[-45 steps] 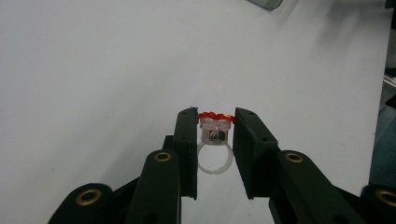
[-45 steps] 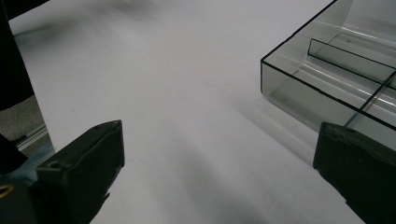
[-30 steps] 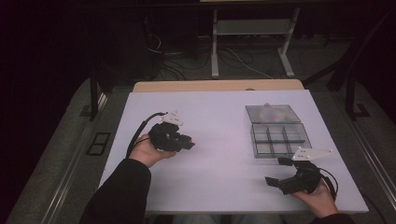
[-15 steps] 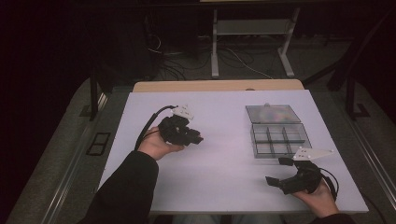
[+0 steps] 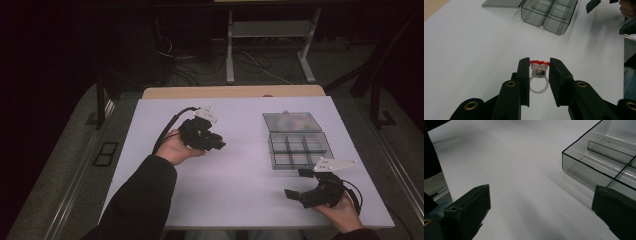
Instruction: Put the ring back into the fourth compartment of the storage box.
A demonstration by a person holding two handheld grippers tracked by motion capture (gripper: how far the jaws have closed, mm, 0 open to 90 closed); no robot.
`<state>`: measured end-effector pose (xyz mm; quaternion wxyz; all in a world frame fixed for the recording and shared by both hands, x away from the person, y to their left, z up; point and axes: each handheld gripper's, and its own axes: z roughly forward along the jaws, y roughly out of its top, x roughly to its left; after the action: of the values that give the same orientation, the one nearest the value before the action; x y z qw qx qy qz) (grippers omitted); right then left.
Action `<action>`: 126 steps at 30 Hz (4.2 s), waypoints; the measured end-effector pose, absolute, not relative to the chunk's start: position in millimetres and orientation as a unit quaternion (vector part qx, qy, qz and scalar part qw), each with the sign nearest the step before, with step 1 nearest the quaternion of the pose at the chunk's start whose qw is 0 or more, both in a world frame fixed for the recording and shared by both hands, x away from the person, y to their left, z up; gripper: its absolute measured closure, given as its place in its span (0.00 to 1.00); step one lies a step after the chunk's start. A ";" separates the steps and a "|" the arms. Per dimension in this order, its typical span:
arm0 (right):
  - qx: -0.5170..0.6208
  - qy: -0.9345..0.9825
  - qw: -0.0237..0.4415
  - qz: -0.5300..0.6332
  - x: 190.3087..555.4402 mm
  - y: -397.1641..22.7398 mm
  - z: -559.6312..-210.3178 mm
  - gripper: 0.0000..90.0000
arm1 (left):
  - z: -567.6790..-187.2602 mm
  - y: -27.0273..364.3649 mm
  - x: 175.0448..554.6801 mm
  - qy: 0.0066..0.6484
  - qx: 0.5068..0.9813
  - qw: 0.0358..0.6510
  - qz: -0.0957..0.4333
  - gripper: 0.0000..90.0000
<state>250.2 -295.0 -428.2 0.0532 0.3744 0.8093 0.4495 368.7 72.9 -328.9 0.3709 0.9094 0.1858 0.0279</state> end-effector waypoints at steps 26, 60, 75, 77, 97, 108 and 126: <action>0.376 0.808 0.052 0.451 250.6 -295.3 -428.0 0.02 | -314.8 20.7 389.6 0.159 0.912 0.377 0.030 0.78; 0.374 0.806 0.051 0.456 251.2 -295.7 -427.6 0.02 | -329.3 -49.1 402.8 0.137 0.906 0.401 0.026 0.77; 0.374 0.806 0.049 0.457 251.7 -295.4 -427.5 0.02 | -344.5 -74.7 410.4 0.145 0.890 0.431 0.025 0.77; 0.374 0.806 0.049 0.457 251.6 -295.3 -427.5 0.02 | -347.7 -77.9 411.1 0.148 0.888 0.434 0.025 0.77; 0.372 0.805 0.048 0.459 253.0 -295.9 -427.1 0.02 | -378.2 -92.8 424.8 0.178 0.877 0.446 0.029 0.78; 0.373 0.803 0.049 0.461 253.6 -298.3 -425.2 0.02 | -402.6 -96.9 431.6 0.201 0.871 0.449 0.015 0.77; 0.370 0.806 0.049 0.460 254.2 -297.8 -425.5 0.02 | -429.5 -107.3 431.7 0.209 0.872 0.442 -0.010 0.76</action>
<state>254.2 -297.8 -425.5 0.0491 0.3704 0.8055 0.4599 431.7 -107.3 -429.5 0.4425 0.8719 0.2094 -0.0098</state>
